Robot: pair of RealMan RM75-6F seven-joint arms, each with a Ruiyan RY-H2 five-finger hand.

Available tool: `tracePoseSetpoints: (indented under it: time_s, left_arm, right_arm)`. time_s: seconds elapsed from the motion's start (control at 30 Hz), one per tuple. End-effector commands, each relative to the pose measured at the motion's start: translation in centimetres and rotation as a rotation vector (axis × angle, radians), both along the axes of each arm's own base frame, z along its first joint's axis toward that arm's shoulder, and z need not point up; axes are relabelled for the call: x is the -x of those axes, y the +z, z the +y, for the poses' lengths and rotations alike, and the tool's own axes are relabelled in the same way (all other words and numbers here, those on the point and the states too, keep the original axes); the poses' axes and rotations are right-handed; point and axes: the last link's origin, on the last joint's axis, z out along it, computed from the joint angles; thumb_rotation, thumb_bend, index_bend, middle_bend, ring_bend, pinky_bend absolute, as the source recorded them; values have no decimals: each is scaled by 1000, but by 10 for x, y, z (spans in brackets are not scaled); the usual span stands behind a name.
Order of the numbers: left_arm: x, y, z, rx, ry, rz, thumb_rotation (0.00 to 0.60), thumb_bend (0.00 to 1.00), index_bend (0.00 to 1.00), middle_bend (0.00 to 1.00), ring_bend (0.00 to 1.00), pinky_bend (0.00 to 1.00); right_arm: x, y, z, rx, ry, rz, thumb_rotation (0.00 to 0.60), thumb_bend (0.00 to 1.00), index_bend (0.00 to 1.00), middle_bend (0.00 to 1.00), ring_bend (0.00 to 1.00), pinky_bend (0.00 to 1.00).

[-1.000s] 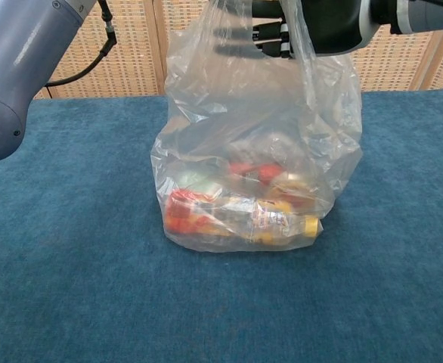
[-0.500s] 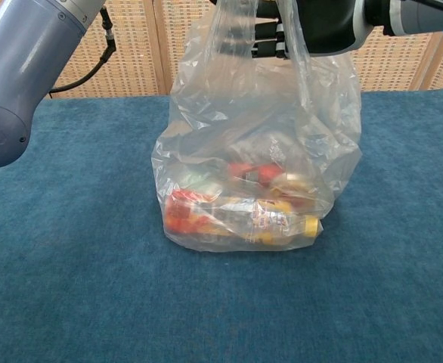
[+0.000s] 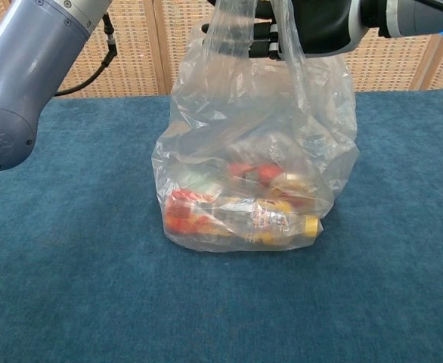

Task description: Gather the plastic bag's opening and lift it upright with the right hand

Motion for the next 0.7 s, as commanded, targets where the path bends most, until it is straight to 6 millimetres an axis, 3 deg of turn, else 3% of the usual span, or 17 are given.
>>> tracePoseSetpoints:
  time_s: [0.03, 0.47, 0.7]
  left_arm:
    - [0, 0, 0, 1, 1, -3, 600, 151, 0, 0, 0, 0]
    - [3, -1, 1, 8, 15, -14, 600, 151, 0, 0, 0, 0]
    - [3, 2, 3, -2, 16, -6, 600, 151, 0, 0, 0, 0]
  right_arm:
    - [0, -1, 0, -4, 5, 0, 600, 175, 398, 401, 184, 236]
    - [2, 0, 0, -16, 7, -7, 600, 196, 394, 408, 210, 251]
    - [8, 0, 1, -25, 18, 11, 600, 257, 402, 441, 247, 279]
